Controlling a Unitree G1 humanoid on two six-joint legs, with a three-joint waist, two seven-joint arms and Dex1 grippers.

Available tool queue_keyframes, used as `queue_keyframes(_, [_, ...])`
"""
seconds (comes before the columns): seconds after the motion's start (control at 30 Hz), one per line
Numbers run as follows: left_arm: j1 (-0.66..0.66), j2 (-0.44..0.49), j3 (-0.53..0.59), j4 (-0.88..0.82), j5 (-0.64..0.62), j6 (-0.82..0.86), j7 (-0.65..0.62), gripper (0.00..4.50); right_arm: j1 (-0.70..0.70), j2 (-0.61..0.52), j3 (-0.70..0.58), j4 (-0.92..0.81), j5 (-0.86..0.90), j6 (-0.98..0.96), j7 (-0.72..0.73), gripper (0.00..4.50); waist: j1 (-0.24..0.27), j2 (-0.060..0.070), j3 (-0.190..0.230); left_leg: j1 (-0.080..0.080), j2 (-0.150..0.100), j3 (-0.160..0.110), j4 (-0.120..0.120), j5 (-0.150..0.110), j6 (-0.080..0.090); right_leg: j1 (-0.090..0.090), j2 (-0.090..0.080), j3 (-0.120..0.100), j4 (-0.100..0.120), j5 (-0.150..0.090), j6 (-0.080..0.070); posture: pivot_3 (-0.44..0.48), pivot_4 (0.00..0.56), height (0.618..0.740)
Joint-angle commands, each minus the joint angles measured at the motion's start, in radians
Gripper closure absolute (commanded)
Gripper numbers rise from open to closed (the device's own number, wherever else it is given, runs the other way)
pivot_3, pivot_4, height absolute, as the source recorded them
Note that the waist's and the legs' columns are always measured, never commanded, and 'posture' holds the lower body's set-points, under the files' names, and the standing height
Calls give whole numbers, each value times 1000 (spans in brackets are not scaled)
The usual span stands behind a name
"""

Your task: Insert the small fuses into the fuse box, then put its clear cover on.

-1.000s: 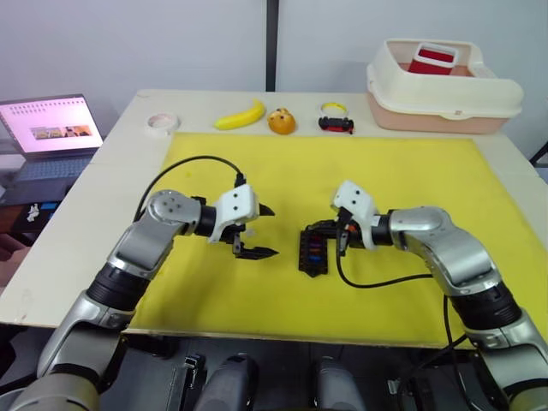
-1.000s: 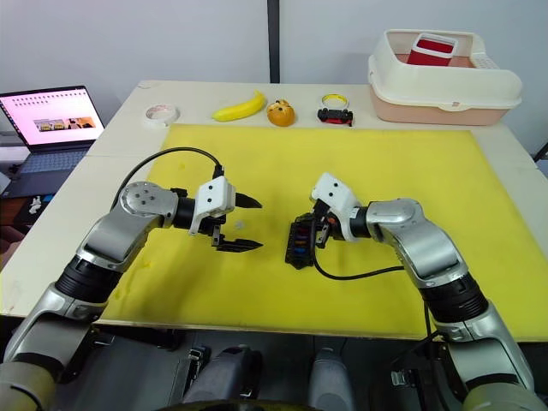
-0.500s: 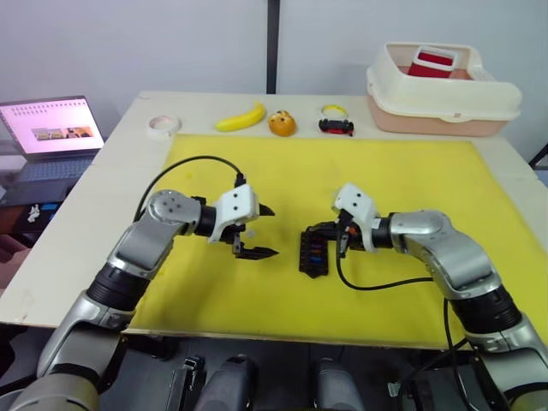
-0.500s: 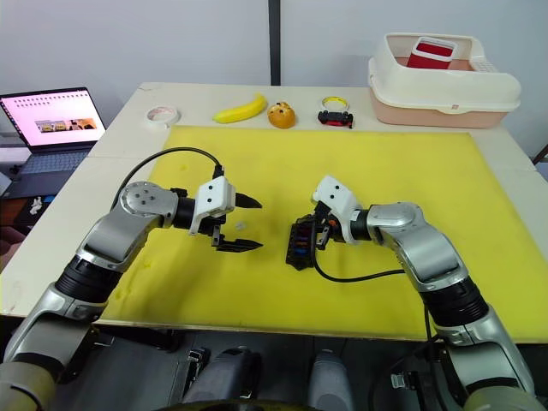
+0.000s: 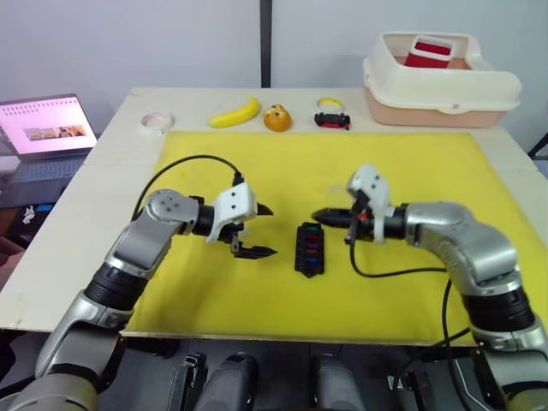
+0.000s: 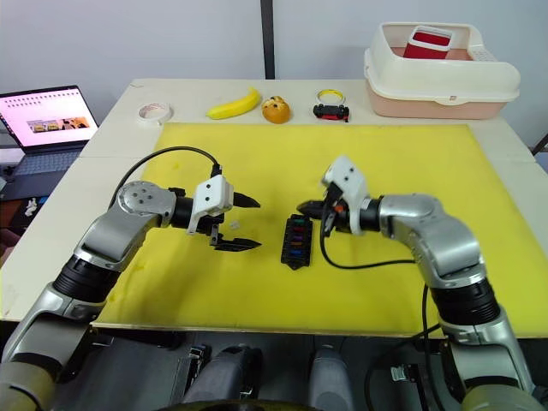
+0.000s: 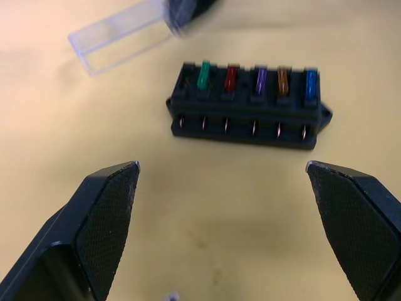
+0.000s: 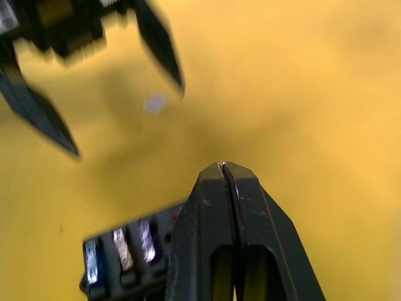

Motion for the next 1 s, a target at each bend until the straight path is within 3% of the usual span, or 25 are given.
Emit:
queue_keyframes(0.03, [-15, 37, 79, -53, -65, 47, -13, 0, -2, -69, -60, -77, 31, -5, 24, 4475, 0, 0, 0, 0, 0, 0, 0, 0, 0, 0, 0, 0, 0, 0, 0, 0, 150, 740])
queue_keyframes(0.3, [49, 237, 190, -43, -123, 113, -93, 0, 181, -341, -119, -128, -44, -194, 163, 4475, -3, 1, 2, -4, 0, 1, 0, 0, 0, -3, 0, 0, -1, 0, 0, 0, 150, 740])
queue_keyframes(0.4, [87, 319, 230, 8, -127, 105, -131, 0, 280, -422, -174, -98, -80, -271, 212, 3639, -4, 1, 3, -3, 0, 1, 0, 0, 0, -3, 0, 0, -1, 0, 0, 0, 150, 740])
queue_keyframes(0.63, [138, 439, 273, 149, -95, 25, -186, 0, 459, -509, -311, 3, -142, -406, 287, 169, -3, 2, 6, -3, 0, 1, 0, 0, 0, -3, 0, 0, -1, 0, 0, 0, 150, 740])
queue_keyframes(0.8, [138, 448, 272, 196, -85, -12, -200, 0, 502, -507, -352, 19, -157, -439, 288, 70, -2, 2, 7, -3, 0, 1, 0, 0, 0, -3, 0, 0, -1, 0, 0, 0, 150, 740])
queue_keyframes(1.0, [41, 322, 194, 208, -133, 95, -244, 0, 363, -469, -265, -61, -70, -363, 258, 70, -1, 3, 8, -4, 0, 1, 0, 0, 0, -2, 0, 0, -1, 0, 0, 0, 150, 740])
